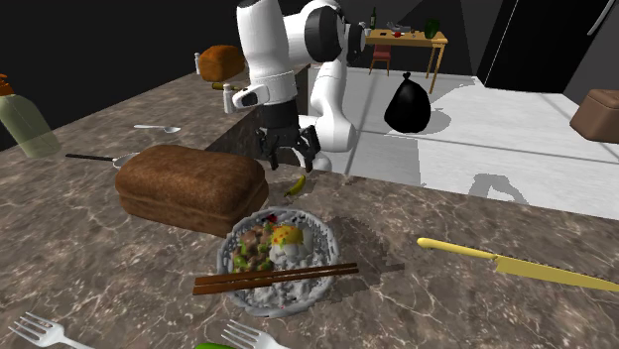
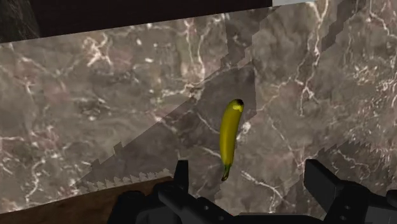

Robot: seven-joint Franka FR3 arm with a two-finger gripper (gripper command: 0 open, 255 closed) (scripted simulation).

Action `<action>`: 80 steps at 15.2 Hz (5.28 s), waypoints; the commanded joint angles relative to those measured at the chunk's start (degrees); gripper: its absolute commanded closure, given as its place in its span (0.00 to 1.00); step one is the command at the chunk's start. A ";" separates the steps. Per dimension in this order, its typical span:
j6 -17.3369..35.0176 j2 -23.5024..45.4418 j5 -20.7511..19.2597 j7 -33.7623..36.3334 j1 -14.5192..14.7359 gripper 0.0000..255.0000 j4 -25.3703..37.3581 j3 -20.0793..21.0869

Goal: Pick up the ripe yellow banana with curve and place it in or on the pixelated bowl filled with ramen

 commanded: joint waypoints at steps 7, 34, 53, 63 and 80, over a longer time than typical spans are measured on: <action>6.41 -1.12 0.57 -0.60 0.07 0.00 -7.80 0.29; 0.55 -0.26 0.61 0.56 0.37 1.00 -0.95 0.54; -11.64 4.43 0.80 2.82 1.16 1.00 16.15 0.69; -9.18 16.64 2.08 4.00 2.45 1.00 26.14 1.78; -0.22 44.09 3.91 5.42 4.38 1.00 45.04 3.64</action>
